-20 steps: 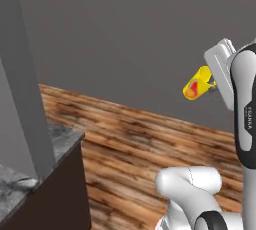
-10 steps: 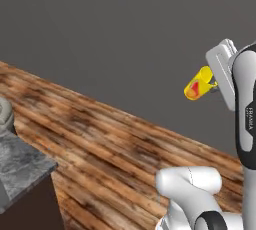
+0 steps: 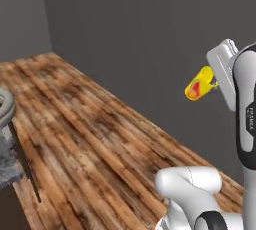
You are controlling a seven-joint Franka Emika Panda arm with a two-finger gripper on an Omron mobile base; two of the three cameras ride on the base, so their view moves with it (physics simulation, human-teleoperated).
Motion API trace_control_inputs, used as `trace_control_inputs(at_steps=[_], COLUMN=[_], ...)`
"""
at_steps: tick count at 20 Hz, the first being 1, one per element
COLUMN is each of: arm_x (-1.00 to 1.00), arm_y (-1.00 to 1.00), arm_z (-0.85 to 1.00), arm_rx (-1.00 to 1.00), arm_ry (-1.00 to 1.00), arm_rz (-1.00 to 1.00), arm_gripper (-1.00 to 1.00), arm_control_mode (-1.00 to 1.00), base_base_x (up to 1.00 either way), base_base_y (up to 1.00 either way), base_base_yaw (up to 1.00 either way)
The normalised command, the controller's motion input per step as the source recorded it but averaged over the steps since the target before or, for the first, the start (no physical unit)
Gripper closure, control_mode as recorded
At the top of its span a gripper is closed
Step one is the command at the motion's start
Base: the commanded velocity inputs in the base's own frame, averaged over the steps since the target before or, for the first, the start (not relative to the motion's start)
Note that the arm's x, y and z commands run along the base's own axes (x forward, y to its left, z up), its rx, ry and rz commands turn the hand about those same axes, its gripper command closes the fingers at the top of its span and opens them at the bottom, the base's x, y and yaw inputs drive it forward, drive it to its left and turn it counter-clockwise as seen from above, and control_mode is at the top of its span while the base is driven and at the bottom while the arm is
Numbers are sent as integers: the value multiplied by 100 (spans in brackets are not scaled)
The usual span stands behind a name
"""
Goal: There is a tray on the dining counter. Grab the cup, mug, and pitcher and place them on the tray. The pitcher may be placed next to the tray if it cannot fit the tray.
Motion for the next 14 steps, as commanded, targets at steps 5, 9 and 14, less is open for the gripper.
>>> trace_control_inputs(at_steps=[5, 9, 14], arm_x=[0, 0, 0], arm_y=[0, 0, 0], arm_z=[0, 0, 0], arm_rx=[0, 0, 0], arm_ry=[0, 0, 0], arm_rz=[0, 0, 0], arm_gripper=[100, 100, 100], arm_control_mode=[100, 100, 100], base_base_x=[61, 62, 71], base_base_y=[-81, -78, -68], base_base_yaw=[63, 65, 67])
